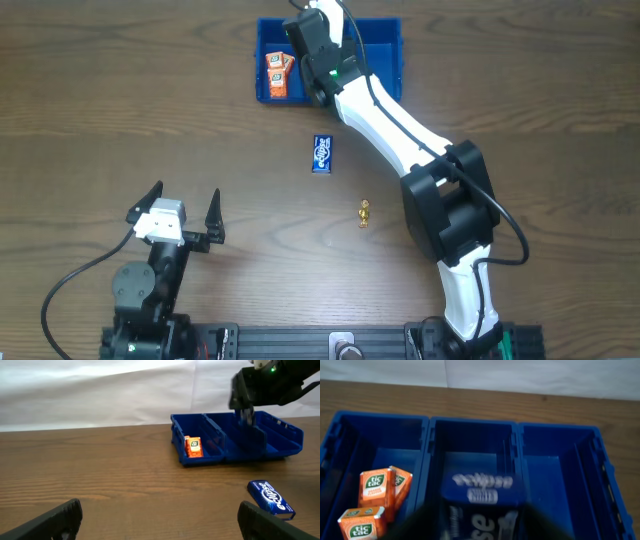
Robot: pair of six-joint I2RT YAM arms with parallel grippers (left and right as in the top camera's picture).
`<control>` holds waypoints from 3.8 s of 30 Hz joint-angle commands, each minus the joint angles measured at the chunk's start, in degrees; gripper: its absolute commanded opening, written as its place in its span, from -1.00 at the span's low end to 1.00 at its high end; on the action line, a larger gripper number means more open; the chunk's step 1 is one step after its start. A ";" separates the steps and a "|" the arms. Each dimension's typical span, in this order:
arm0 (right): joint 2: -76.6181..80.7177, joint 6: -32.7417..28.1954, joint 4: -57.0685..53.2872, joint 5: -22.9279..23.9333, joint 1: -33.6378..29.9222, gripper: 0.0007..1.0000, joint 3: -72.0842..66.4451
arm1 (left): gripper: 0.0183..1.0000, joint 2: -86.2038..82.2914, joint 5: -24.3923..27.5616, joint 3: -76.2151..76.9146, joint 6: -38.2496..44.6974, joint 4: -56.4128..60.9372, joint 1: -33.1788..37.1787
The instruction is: Sort Candies Into Trays
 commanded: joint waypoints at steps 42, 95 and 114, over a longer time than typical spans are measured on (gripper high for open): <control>-0.39 17.70 -26.01 -22.58 6.49 0.73 -12.92 | 1.00 -0.37 1.07 -1.03 0.61 -2.03 0.09; 0.20 -3.39 2.21 -3.23 -2.45 -0.75 0.76 | 1.00 -0.37 1.07 -1.03 0.61 -2.03 0.09; -1.92 -3.43 0.33 -4.33 -2.43 1.00 0.79 | 0.99 -0.37 1.07 -1.03 0.61 -2.01 0.09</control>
